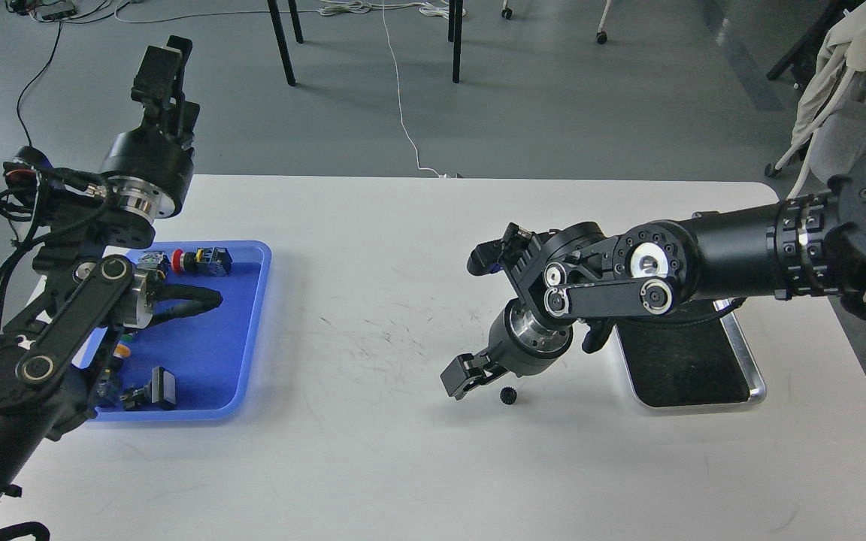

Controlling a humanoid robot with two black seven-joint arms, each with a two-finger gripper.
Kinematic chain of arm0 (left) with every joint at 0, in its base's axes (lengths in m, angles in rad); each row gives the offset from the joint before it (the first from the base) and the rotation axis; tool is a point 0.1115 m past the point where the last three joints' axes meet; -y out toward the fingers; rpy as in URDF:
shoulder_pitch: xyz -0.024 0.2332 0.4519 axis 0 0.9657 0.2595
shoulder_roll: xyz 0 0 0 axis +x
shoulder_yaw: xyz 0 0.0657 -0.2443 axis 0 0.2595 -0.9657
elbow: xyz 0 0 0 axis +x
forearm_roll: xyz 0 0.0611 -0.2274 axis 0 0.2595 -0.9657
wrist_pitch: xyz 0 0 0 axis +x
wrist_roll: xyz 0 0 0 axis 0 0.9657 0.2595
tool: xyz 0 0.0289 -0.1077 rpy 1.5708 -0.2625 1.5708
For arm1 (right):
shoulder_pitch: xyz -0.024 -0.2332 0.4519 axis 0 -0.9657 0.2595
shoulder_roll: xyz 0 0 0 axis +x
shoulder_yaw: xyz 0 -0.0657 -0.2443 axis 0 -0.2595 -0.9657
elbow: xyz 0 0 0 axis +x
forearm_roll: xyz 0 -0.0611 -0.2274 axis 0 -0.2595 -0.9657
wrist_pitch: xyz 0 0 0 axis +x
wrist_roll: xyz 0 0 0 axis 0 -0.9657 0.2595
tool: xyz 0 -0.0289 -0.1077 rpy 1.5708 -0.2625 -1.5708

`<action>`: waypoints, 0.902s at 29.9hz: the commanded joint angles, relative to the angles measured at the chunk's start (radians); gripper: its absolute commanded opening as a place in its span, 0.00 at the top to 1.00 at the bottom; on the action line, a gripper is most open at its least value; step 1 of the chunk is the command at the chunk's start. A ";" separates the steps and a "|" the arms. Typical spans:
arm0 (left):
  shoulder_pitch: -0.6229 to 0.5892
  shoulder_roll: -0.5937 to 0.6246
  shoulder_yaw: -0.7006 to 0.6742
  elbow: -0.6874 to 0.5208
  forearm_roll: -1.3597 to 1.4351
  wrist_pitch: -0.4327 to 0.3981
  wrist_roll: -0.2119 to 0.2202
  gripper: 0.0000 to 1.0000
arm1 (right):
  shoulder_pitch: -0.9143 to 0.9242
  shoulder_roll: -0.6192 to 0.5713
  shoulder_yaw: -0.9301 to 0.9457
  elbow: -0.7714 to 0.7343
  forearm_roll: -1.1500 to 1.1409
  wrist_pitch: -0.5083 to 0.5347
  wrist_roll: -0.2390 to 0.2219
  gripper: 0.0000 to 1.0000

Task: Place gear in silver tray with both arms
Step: 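Lower the right gripper onto the second gear and grasp it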

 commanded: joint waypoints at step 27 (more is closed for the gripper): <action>0.002 0.006 -0.031 0.000 0.000 0.009 -0.005 0.02 | 0.001 0.028 -0.096 -0.019 -0.015 0.000 -0.012 0.31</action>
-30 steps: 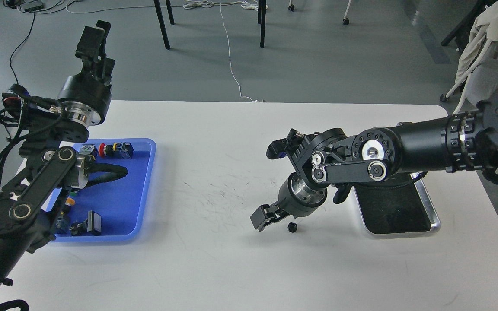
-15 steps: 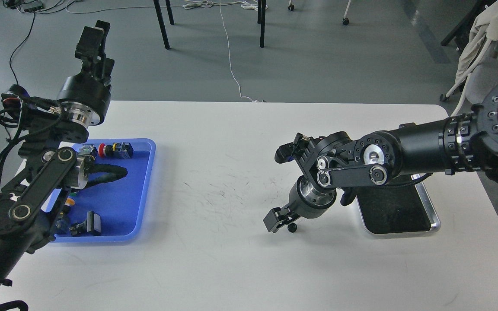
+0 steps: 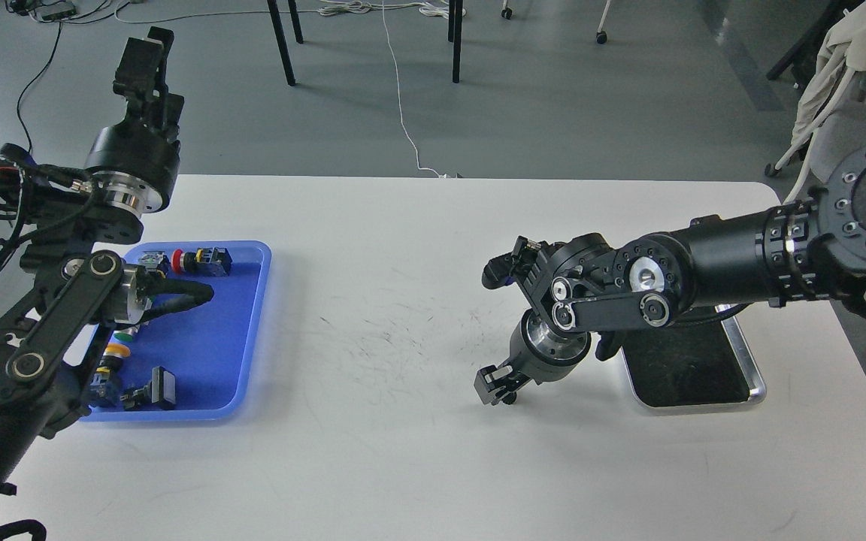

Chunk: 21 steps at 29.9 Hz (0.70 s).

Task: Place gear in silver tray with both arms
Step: 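Lower the right gripper onto the second gear and grasp it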

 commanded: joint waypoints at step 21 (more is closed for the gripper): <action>0.000 0.003 -0.003 -0.021 0.000 0.000 -0.001 0.02 | -0.043 0.000 -0.003 -0.048 0.002 0.000 0.000 0.54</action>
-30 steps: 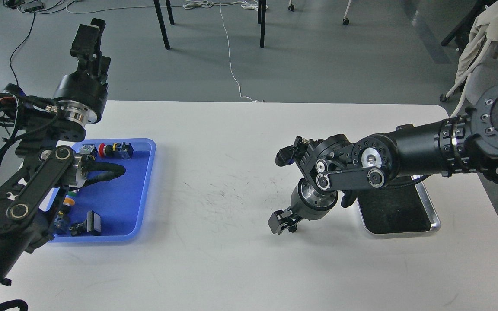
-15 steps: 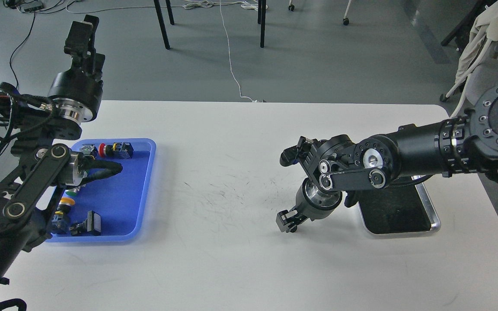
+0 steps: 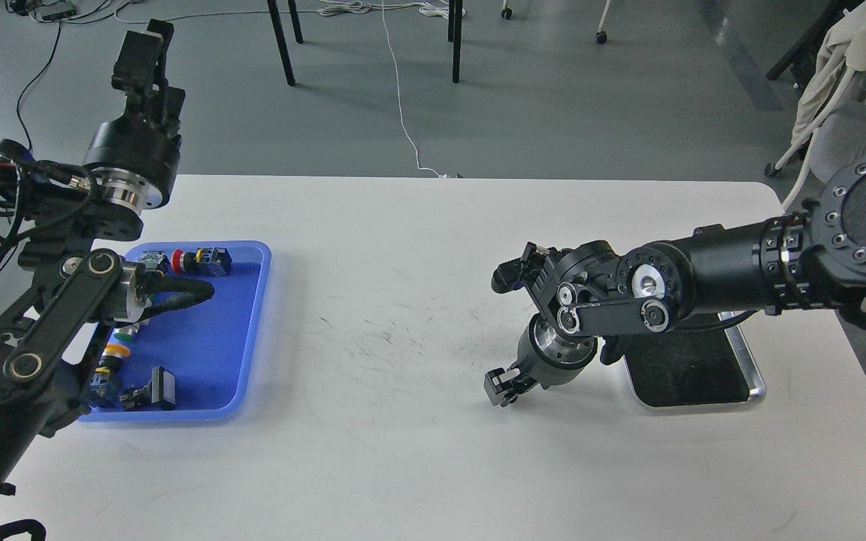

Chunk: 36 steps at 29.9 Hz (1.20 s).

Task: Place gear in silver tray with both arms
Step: 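Lower the right gripper onto the second gear and grasp it, then carry the gear over the silver tray and open the right gripper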

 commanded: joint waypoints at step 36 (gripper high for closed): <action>0.000 -0.010 -0.007 0.000 0.000 0.000 -0.001 0.02 | 0.090 -0.495 0.061 0.153 -0.114 0.000 0.006 0.94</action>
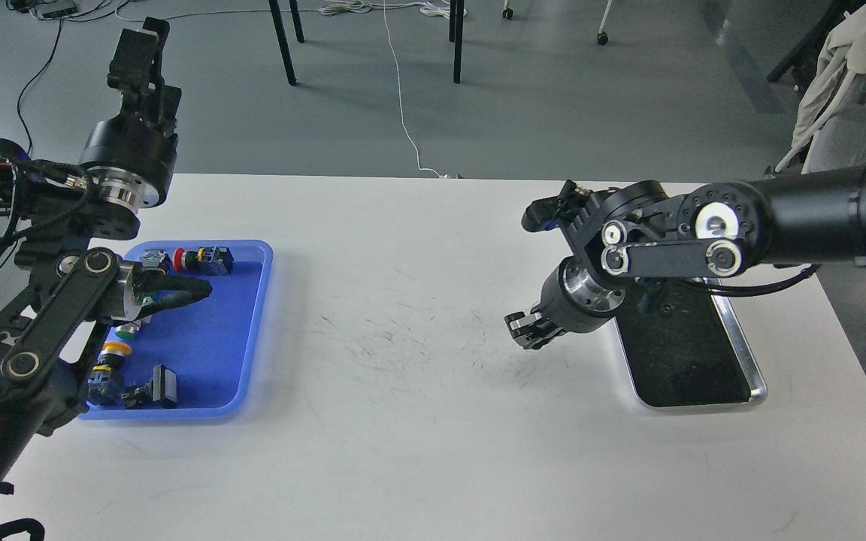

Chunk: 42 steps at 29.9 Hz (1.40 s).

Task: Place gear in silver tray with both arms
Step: 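Carry the gear over the silver tray and open the right gripper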

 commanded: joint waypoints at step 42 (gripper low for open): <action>-0.011 -0.044 0.019 0.014 0.031 -0.002 0.003 0.02 | -0.261 -0.176 0.109 -0.152 -0.147 -0.035 0.008 0.04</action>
